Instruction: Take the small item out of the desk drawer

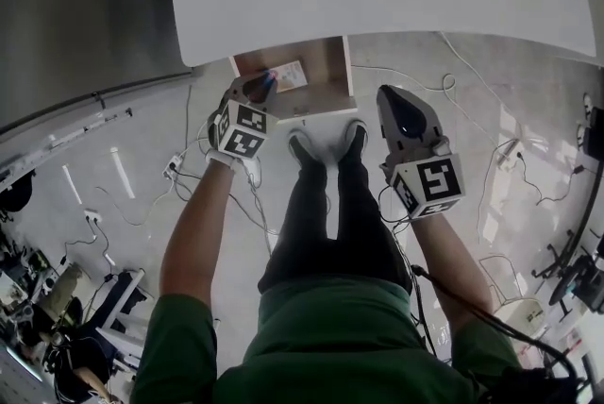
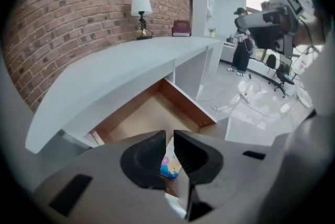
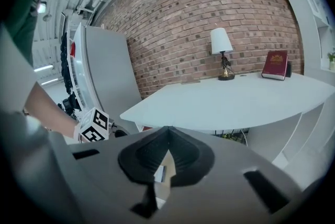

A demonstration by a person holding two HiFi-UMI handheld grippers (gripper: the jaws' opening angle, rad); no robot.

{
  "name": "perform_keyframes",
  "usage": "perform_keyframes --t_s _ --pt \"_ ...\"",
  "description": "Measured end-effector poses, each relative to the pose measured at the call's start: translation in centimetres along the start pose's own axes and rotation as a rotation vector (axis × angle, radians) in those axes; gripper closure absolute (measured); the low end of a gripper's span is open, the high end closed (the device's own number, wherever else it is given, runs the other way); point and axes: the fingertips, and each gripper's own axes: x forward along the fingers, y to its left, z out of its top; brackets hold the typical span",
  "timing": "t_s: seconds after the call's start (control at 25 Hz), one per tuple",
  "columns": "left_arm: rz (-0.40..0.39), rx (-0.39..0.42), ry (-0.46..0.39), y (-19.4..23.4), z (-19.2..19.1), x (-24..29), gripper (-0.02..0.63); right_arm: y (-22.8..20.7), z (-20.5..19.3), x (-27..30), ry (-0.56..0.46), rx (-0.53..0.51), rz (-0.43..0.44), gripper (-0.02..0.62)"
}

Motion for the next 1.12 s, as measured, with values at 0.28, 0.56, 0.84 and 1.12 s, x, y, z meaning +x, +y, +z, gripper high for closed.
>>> perform_keyframes --t_s 0.28,0.56,0.84,1.12 --pt "-0.048 0.084 0.118 -0.6 -3.4 5.1 0.566 -0.5 -4.1 0.4 0.041 0.034 0.001 0.591" --pt "-0.099 0.179 0.198 -1.5 -5.2 8.5 0.562 -1.0 -5.9 0.9 0.070 0.047 0.013 0.591" --pt "-0.105 0.246 0.265 -1.1 -6.8 12.2 0.518 -1.7 -8.3 1.5 0.096 0.074 0.013 0.591" --pt "-0.164 0.345 0.366 -1.2 -8.7 15.0 0.515 -2.1 -10.4 1.4 0.130 0.086 0.025 0.591"
